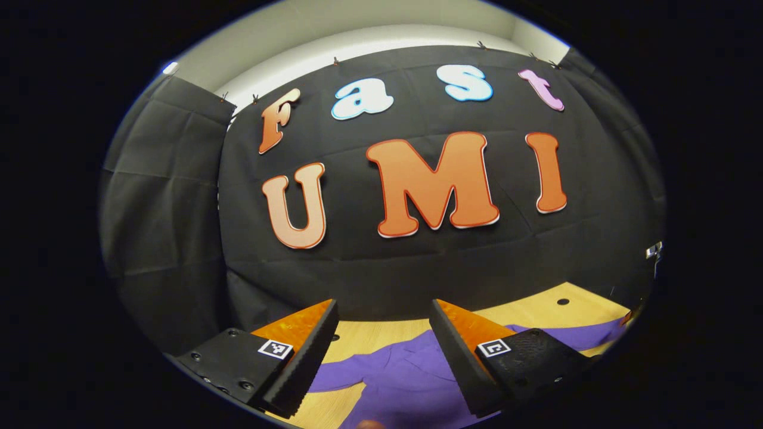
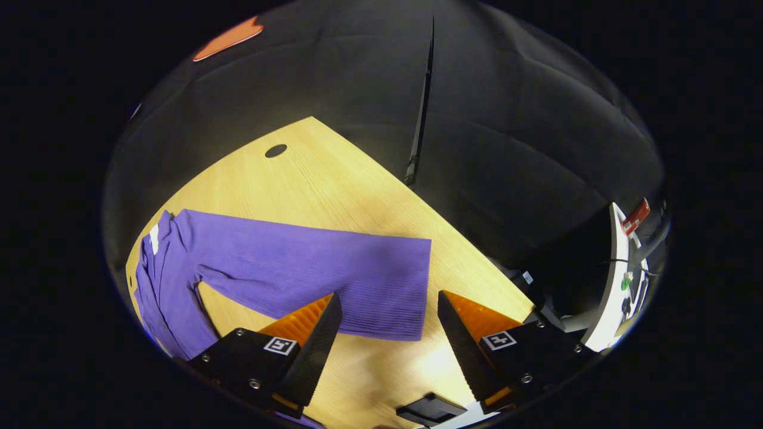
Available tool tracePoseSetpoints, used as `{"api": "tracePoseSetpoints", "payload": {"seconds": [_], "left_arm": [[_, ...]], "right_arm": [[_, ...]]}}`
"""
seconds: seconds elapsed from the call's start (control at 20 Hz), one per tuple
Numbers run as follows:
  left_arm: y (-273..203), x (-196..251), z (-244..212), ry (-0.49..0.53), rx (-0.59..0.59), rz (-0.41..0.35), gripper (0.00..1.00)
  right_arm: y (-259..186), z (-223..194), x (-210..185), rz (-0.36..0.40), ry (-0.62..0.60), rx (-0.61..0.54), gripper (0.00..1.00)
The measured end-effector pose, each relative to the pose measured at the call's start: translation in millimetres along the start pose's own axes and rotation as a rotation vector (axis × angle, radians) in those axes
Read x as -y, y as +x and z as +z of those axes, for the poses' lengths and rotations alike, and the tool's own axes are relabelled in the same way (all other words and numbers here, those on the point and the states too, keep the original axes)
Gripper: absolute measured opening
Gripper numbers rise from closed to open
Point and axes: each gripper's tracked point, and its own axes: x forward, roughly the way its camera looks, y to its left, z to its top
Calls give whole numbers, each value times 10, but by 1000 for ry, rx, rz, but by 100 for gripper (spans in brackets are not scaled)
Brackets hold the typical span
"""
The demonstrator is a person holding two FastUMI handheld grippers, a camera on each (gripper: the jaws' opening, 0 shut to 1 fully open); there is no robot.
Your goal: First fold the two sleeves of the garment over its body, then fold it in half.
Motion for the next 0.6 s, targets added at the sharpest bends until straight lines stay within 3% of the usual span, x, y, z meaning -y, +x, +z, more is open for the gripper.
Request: {"api": "tracePoseSetpoints", "payload": {"seconds": [0.3, 0.4, 0.5, 0.6], "left_arm": [[-73, 27, -203, 15, -70, 31, 100], [-89, -1, -256, 25, -91, 53, 96], [-93, 15, -289, 24, -105, 62, 100], [-123, -3, -310, 30, -110, 70, 96]], "right_arm": [[276, -14, 131, -28, -27, -121, 97], [346, -102, 191, -60, -42, -222, 97], [398, -73, 89, -39, 11, -264, 97], [441, -47, 57, -22, 42, -304, 92]]}}
